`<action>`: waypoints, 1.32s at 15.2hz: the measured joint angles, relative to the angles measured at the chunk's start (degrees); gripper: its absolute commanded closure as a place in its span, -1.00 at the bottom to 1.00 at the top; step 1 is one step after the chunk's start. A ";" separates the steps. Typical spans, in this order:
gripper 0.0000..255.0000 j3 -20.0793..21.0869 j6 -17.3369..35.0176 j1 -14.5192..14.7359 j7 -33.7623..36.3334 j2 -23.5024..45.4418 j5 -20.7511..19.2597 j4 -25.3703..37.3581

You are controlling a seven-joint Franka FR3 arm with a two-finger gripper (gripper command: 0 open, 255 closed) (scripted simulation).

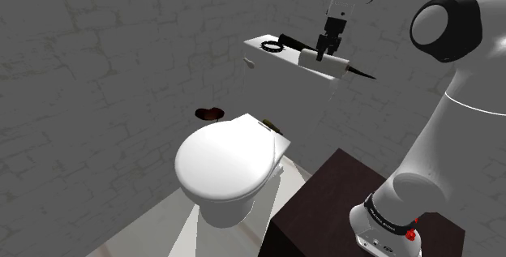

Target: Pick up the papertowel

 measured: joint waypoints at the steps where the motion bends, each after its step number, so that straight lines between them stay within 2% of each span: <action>1: 1.00 0.00 0.01 0.00 -0.01 0.00 0.01 -0.01; 7: 1.00 -0.03 -0.72 -0.06 0.08 0.03 -0.02 0.74; 20: 1.00 -0.43 -11.41 -1.31 0.85 2.06 0.89 13.28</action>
